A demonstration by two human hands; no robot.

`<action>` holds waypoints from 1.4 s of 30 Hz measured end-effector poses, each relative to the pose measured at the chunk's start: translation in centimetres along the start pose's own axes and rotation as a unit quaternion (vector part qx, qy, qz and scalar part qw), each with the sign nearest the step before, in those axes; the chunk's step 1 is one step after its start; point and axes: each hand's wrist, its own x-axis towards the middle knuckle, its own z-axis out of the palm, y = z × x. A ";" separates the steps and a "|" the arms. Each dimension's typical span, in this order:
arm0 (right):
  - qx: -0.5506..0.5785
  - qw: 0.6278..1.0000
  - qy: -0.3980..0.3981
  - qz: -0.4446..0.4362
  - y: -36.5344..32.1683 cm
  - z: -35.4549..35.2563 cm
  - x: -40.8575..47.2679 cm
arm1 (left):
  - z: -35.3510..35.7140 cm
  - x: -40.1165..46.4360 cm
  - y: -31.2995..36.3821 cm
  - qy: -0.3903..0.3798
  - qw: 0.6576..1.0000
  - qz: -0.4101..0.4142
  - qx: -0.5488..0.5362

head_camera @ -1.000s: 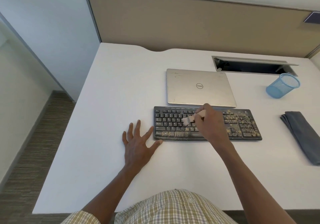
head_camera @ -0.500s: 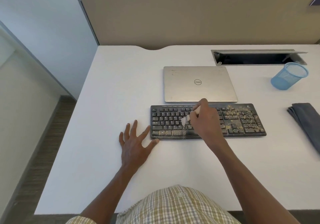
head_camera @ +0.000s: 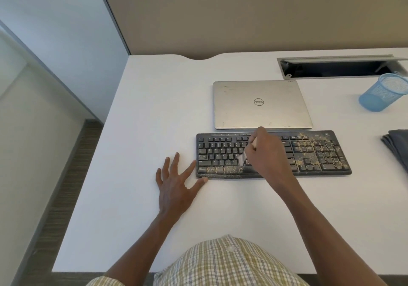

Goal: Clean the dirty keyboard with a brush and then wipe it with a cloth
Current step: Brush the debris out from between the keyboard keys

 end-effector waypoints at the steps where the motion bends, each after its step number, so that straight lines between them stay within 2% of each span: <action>1: 0.011 1.000 0.018 0.001 0.0 -0.1 0.1 | 0.0 0.0 0.0 0.003 1.000 0.001 0.001; 3: 0.013 0.999 0.032 -0.011 -0.1 -0.1 0.0 | 0.1 0.0 0.0 0.005 1.000 0.003 0.002; 7: 0.003 0.999 -0.037 -0.022 0.4 -0.8 0.1 | 0.2 0.1 -0.1 0.007 1.000 0.003 0.002; 9: 0.027 0.997 -0.031 -0.064 0.6 -1.0 0.3 | 0.2 0.0 -0.1 0.005 1.000 0.003 0.008; 14: 0.015 0.982 -0.086 -0.165 0.7 -0.4 0.1 | 0.2 0.1 -0.1 0.007 1.000 0.003 0.005; 18: -0.028 0.982 -0.084 -0.166 1.6 -1.4 0.3 | 0.2 0.1 -0.1 0.005 1.000 0.000 0.005; 23: -0.006 0.979 -0.082 -0.186 0.9 -0.8 0.5 | 0.1 0.1 0.1 0.008 1.000 0.000 0.001; 27: -0.057 0.981 -0.085 -0.167 1.5 -1.2 0.4 | -0.1 0.0 0.1 0.007 1.000 -0.002 0.001; 29: -0.047 0.981 -0.065 -0.178 1.3 -1.6 0.2 | -0.1 0.0 0.2 0.003 1.000 -0.004 -0.001; 32: -0.021 0.980 -0.075 -0.183 0.9 -1.1 0.1 | -0.2 0.0 0.2 0.004 1.000 -0.004 -0.004; 37: -0.088 0.982 -0.061 -0.155 1.8 -2.2 0.0 | -0.1 0.0 0.2 0.008 1.000 0.001 -0.009; 42: -0.036 0.982 -0.077 -0.166 1.2 -1.7 -0.2 | -0.1 0.0 0.1 0.005 1.000 0.002 -0.001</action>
